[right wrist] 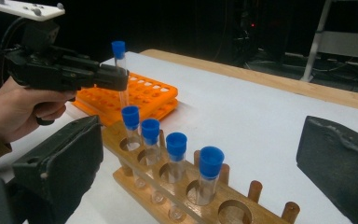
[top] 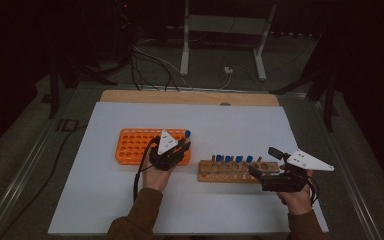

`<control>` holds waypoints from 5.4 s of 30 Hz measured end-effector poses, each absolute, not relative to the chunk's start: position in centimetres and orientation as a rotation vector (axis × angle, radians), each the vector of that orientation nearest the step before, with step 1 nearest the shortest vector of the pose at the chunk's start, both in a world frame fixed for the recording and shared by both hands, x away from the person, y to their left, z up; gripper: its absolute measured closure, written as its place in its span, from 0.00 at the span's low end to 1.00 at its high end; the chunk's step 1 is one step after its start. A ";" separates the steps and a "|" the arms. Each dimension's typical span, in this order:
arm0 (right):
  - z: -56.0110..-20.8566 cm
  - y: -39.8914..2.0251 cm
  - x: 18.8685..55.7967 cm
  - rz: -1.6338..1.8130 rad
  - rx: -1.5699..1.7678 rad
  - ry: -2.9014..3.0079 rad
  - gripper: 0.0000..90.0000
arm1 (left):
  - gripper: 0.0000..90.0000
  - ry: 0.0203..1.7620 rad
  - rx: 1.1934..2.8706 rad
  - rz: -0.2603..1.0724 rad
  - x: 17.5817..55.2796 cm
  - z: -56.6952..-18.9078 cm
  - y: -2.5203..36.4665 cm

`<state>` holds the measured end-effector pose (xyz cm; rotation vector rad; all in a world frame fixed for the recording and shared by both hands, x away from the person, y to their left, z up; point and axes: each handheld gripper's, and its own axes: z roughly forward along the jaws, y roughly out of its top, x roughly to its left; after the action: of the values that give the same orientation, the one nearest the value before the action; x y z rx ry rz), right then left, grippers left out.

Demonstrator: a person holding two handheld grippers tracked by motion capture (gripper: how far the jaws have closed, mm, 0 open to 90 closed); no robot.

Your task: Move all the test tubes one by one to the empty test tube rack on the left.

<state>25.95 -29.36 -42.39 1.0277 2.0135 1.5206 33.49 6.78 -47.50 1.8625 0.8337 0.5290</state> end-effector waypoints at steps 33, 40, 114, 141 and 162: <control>-42.5 -29.4 26.1 1.513 1.031 2.025 0.01 | 0.73 0.882 1.972 0.513 33.1 -49.6 6.9; -42.7 -29.5 26.3 1.504 1.043 2.024 0.02 | 0.46 0.945 1.875 0.512 32.4 -48.4 7.7; -42.6 -28.3 27.0 1.393 1.030 2.057 0.86 | 0.02 0.823 1.789 0.378 28.5 -44.8 7.3; -41.3 -26.2 25.6 1.509 0.928 2.158 0.86 | 0.02 0.738 1.798 0.340 27.6 -43.8 5.6; -42.4 -22.7 25.2 1.533 0.881 2.268 0.85 | 0.10 0.617 1.911 0.271 25.7 -44.9 0.9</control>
<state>25.19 -22.74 -42.41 0.8807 2.2682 1.5327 25.72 0.88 -44.87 1.9115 0.6168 0.2706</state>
